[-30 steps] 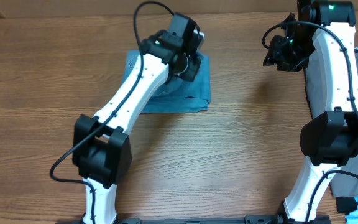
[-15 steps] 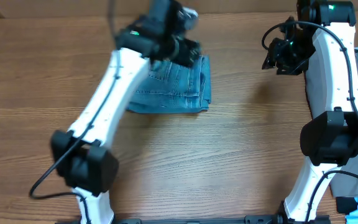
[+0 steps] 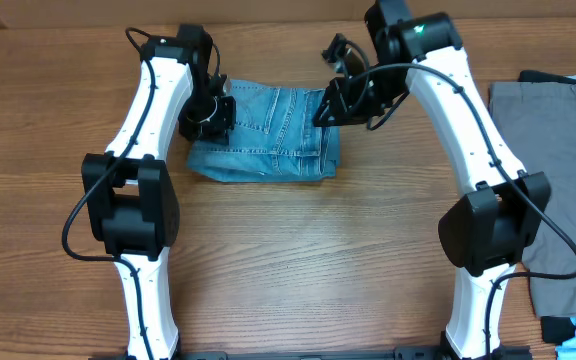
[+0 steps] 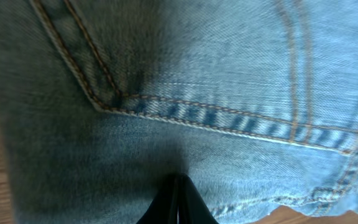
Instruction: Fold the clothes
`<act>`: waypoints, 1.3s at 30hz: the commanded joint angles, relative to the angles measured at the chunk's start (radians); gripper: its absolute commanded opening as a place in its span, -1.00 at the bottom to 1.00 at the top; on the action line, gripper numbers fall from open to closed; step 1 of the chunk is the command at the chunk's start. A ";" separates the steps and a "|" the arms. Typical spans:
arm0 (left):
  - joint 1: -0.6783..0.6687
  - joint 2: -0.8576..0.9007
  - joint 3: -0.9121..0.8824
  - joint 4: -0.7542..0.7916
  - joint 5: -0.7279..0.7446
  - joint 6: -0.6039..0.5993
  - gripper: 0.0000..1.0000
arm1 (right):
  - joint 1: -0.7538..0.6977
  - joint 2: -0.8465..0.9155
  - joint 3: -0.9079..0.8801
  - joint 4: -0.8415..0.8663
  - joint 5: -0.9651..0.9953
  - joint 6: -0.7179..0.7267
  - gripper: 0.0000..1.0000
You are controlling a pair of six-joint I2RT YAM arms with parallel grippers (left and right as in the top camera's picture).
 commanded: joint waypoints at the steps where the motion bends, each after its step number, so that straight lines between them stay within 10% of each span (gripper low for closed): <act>1: -0.002 0.049 -0.003 -0.024 -0.010 -0.018 -0.92 | 0.033 0.009 -0.156 0.108 -0.103 -0.008 -0.57; 10: -0.035 0.056 -0.181 0.037 0.014 -0.033 -0.92 | 0.048 0.009 -0.533 0.557 0.016 0.112 -0.51; 27: -0.067 -0.180 -0.076 0.003 -0.096 -0.021 -0.91 | 0.021 0.023 -0.550 0.639 0.630 0.283 -0.30; 29: -0.066 -0.221 -0.076 0.076 -0.176 -0.021 -0.82 | 0.001 0.023 -0.546 0.655 0.652 0.275 -0.10; 33: -0.031 -0.220 -0.076 0.331 -0.268 0.054 0.28 | -0.032 -0.009 -0.422 0.496 0.682 0.276 0.06; 39: 0.057 -0.146 -0.076 0.687 -0.053 0.385 0.62 | -0.033 -0.172 -0.268 0.251 0.653 0.276 0.10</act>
